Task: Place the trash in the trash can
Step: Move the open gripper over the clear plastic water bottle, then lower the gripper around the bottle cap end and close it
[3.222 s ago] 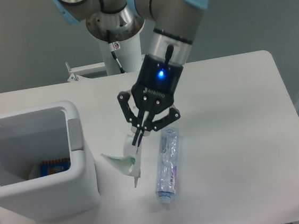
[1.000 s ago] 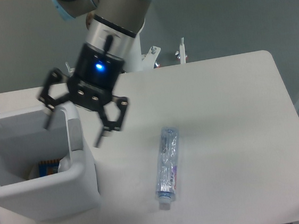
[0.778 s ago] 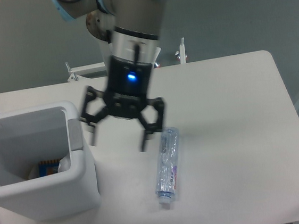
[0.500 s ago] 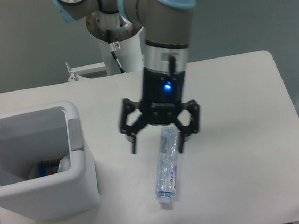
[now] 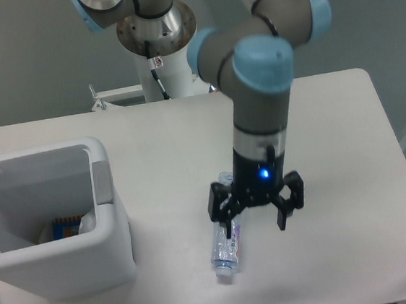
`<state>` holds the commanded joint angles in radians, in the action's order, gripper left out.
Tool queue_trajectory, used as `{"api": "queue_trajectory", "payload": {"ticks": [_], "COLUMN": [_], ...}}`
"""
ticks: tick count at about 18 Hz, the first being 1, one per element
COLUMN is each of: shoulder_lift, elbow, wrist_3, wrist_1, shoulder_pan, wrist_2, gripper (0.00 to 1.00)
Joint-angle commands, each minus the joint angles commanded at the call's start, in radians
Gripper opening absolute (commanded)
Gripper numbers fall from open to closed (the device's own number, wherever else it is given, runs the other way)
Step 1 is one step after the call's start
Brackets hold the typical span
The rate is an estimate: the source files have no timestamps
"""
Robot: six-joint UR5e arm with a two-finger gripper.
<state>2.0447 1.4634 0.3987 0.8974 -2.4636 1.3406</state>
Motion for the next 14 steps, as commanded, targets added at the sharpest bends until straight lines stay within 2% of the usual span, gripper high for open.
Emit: {"api": "queue_trajectory", "payload": {"ticks": [6,14], "shoulder_lift": [0.106,0.158], "elbow": [-0.011,-0.011], "wrist_3": [0.037,0.035], "wrist_1": [0.003,-0.012], "shoulder_pan": [0.037,0.08], "wrist_2": [0.002,0.002], "gripper": [1.0,1.0]}}
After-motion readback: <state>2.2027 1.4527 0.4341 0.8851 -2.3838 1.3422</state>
